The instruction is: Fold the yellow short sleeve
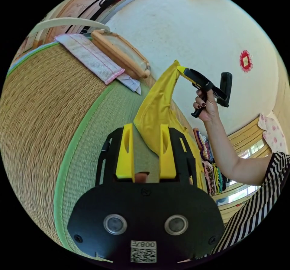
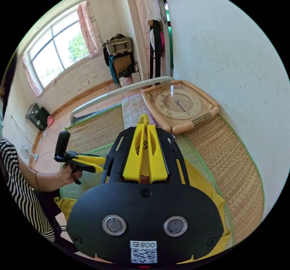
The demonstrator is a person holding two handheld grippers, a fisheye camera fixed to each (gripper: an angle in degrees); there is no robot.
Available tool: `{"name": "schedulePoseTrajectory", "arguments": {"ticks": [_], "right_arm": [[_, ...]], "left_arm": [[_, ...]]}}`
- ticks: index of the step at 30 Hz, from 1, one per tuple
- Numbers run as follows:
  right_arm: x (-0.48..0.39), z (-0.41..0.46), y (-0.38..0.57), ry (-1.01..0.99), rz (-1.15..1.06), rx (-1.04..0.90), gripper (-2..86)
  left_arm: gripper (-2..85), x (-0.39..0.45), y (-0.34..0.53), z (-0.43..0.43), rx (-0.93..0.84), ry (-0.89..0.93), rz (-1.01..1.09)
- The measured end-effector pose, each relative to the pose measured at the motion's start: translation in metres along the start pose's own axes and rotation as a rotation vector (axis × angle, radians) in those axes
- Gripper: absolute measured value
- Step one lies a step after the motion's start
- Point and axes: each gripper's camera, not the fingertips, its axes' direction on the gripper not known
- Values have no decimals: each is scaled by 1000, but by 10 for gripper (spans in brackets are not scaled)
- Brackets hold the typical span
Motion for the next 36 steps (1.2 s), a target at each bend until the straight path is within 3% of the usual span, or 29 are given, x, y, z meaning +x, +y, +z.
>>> {"name": "schedulePoseTrajectory", "arguments": {"ticks": [8, 12, 15, 19, 28, 32, 36], "right_arm": [[3, -83, -2, -86, 13, 121, 5], [10, -104, -5, -113, 29, 129, 4], [11, -115, -9, -137, 31, 137, 4], [10, -125, -16, -95, 25, 132, 5], [16, -101, -40, 4, 65, 77, 5], [28, -30, -65, -22, 129, -44, 6], [35, 49, -82, 12, 171, -227, 10]], "left_arm": [[148, -37, -19, 95, -134, 142, 150], [145, -56, -25, 120, -102, 195, 156], [135, -76, -32, 148, -120, 333, 177], [55, -90, -32, 182, -223, 521, 203], [12, -69, 30, 101, -59, 350, 194], [10, -69, 48, 92, -65, 189, 113], [12, -80, 54, 95, -86, 138, 19]]}}
